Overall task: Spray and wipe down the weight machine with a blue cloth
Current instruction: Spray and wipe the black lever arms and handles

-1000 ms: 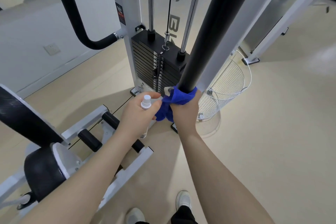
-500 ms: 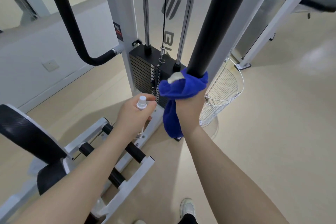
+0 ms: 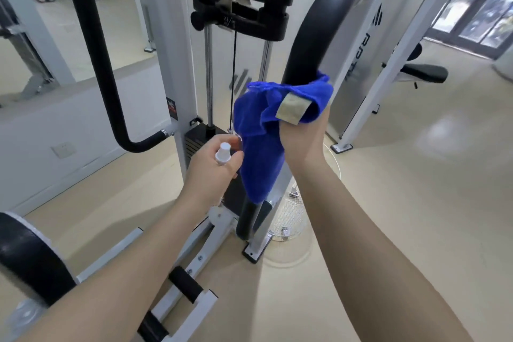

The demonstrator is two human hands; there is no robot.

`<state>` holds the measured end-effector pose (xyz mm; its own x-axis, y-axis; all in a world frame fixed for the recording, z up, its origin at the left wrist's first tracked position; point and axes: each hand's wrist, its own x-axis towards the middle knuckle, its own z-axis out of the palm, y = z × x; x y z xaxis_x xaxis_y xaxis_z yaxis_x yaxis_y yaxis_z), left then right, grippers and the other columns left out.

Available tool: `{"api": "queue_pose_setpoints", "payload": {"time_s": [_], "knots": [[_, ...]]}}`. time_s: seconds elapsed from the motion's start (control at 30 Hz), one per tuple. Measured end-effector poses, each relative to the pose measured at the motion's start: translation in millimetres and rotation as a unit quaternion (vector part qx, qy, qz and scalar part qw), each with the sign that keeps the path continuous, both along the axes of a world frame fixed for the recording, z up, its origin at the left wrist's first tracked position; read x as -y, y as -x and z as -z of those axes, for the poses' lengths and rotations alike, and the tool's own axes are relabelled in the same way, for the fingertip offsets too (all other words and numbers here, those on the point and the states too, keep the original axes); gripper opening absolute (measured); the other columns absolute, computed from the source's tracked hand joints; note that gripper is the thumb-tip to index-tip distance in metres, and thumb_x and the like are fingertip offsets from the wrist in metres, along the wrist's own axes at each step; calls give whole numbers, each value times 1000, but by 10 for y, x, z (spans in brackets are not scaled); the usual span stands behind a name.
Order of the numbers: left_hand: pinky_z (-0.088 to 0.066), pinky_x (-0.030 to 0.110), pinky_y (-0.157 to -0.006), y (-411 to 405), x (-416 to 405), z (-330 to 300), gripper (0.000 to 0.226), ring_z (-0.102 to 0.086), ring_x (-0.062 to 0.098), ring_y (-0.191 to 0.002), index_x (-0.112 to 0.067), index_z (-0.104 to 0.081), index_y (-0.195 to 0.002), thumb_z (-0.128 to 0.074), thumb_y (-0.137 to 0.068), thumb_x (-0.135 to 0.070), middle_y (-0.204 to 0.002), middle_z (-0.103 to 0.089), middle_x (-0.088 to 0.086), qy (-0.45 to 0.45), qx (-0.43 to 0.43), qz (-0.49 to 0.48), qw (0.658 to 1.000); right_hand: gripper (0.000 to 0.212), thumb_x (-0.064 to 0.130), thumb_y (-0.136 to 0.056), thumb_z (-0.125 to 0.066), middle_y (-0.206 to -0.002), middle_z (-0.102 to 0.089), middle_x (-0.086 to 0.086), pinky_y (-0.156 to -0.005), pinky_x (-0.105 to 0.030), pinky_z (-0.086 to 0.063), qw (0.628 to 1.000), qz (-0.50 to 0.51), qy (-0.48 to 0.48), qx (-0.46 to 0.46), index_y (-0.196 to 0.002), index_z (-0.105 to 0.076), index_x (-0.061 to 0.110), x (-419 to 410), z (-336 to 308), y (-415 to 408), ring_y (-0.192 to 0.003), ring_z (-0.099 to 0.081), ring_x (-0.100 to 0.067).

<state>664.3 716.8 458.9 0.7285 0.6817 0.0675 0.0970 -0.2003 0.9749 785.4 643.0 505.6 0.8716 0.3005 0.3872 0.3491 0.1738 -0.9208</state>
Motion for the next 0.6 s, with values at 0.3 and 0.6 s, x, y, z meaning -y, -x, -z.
{"api": "queue_pose_setpoints", "payload": {"time_s": [0.3, 0.6], "knots": [[-45, 13, -57, -168, 32, -352, 25, -57, 9, -74, -25, -58, -112, -56, -90, -13, -104, -63, -6, -28, 49, 12, 998, 26, 20, -93, -56, -69, -33, -1, -47, -18, -28, 880, -82, 367, -290, -77, -36, 14, 146, 167, 62, -57, -33, -11], [-48, 16, -54, -439, 95, -723, 14, -58, 14, -69, -14, -57, -104, -54, -91, -10, -80, -61, 2, -11, 68, 34, 997, 30, 19, -99, -44, -72, -36, 1, -70, -18, -37, 923, -100, 233, -290, -70, -36, 16, 81, -621, -136, -69, -41, -13]]}}
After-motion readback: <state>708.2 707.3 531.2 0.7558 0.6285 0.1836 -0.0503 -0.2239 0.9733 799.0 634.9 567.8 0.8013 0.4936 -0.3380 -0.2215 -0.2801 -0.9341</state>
